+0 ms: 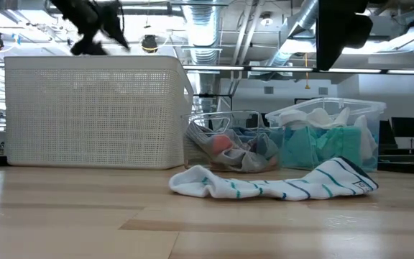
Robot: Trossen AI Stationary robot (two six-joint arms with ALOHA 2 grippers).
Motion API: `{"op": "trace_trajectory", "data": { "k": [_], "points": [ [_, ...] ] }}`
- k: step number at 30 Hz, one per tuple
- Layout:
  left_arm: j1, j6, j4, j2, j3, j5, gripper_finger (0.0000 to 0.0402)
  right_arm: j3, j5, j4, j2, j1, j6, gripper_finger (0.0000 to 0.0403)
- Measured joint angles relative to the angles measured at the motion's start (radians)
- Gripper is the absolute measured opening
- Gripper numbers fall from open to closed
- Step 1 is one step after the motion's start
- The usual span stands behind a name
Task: Pick & Place Cloths
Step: Put the white and blue sock into the middle transparent bin
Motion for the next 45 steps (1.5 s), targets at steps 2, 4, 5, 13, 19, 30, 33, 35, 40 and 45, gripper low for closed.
{"op": "trace_trajectory", "data": {
  "k": [2,4,5,13,19,30,33,35,40,45],
  "points": [
    [-0.055,-0.011,0.030,-0.041,0.000,0.080,0.0296,0.000,0.000,0.000,0.000,0.000,0.001,0.0215],
    [-0.137,-0.030,0.081,-0.069,0.001,0.149,0.0296,0.000,0.000,0.000,0.000,0.000,0.013,0.0214],
    [-0.186,-0.035,0.106,-0.077,0.001,0.165,0.0295,0.000,0.000,0.000,0.000,0.000,0.019,0.0214],
    [-0.666,-0.003,0.242,0.002,0.001,-0.020,0.0278,0.000,0.000,0.003,0.001,0.000,0.068,0.0213],
    [-0.833,0.005,0.248,0.087,0.001,-0.121,0.0264,0.001,-0.022,0.065,0.091,0.000,0.018,0.0208],
    [-0.987,0.131,0.550,0.423,0.001,-0.153,0.0259,-0.001,-0.155,0.062,0.119,0.064,0.101,0.0211],
    [-1.001,0.136,0.632,0.529,0.001,-0.153,0.0258,0.001,-0.155,0.062,0.080,0.104,0.170,0.0209],
    [-1.006,0.138,0.682,0.594,0.001,-0.153,0.0258,0.000,-0.155,0.054,0.057,0.132,0.223,0.0206],
    [-1.018,0.136,0.822,0.758,0.001,-0.153,0.0257,0.000,-0.142,0.051,0.012,0.213,0.376,0.0199],
    [-1.073,0.136,0.918,0.896,0.001,-0.153,0.0255,0.000,-0.102,0.053,0.006,0.273,0.488,0.0196]
  ]
}}
